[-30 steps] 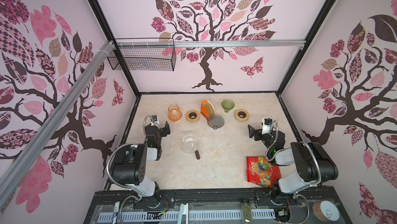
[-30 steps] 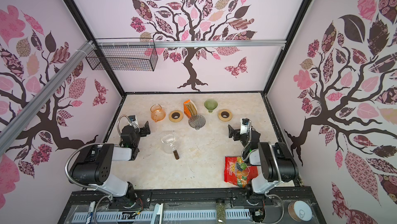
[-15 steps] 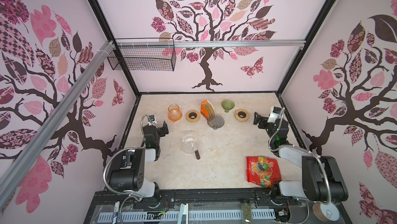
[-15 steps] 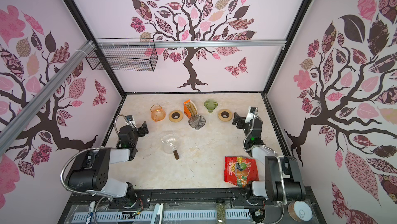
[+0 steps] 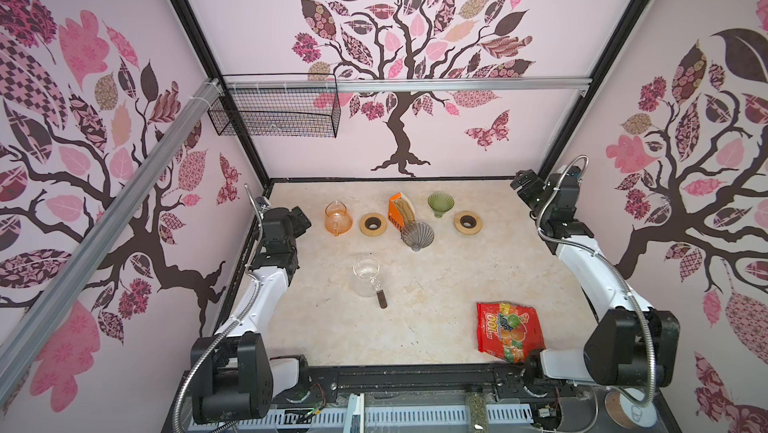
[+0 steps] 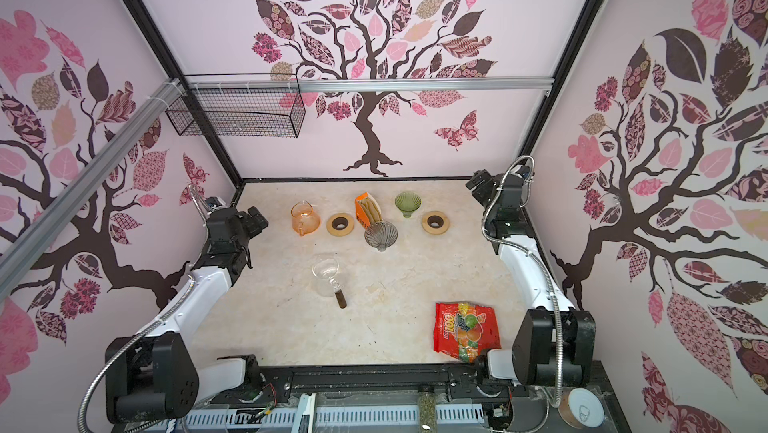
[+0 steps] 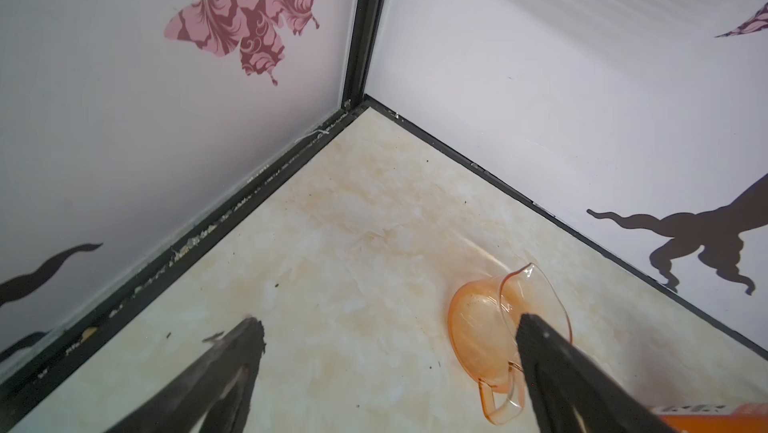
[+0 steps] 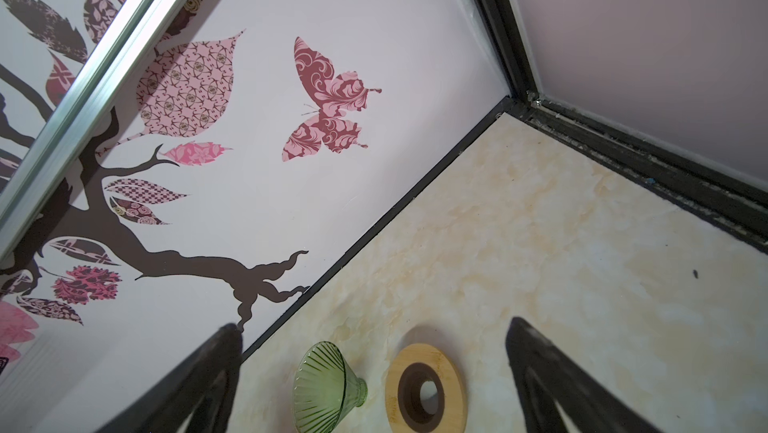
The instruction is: Place the coffee filter in the dripper
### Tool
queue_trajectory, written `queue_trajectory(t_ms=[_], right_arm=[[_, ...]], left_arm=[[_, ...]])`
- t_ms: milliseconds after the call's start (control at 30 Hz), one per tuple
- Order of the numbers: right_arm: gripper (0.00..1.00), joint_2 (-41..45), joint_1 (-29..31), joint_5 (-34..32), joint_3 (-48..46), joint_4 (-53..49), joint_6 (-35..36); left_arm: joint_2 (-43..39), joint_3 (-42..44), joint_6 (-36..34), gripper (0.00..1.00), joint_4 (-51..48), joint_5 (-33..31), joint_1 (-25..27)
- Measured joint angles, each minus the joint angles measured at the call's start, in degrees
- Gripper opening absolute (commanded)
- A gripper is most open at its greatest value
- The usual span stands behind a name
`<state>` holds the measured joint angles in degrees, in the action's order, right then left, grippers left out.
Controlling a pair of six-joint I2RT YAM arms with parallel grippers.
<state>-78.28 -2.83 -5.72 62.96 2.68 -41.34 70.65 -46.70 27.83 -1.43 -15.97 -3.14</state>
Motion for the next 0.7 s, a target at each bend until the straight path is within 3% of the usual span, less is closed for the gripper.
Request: queue_trajectory(t_ms=[300, 467, 700], right_arm=[[1.0, -4.9, 0.0, 3.5, 8.9, -8.3, -11.4], [1.0, -7.1, 0.0, 7.5, 9.3, -10.8, -14.0], [1.0, -9.4, 0.0, 13.0, 5.8, -10.4, -15.2]], left_arm=[[2.9, -8.6, 10.6, 0.98, -19.7, 13.4, -1.0], [2.8, -9.1, 11.7, 0.98, -26.1, 26.3, -0.4], [-3.0, -9.1, 10.8, 0.98, -37.8, 37.4, 3.6]])
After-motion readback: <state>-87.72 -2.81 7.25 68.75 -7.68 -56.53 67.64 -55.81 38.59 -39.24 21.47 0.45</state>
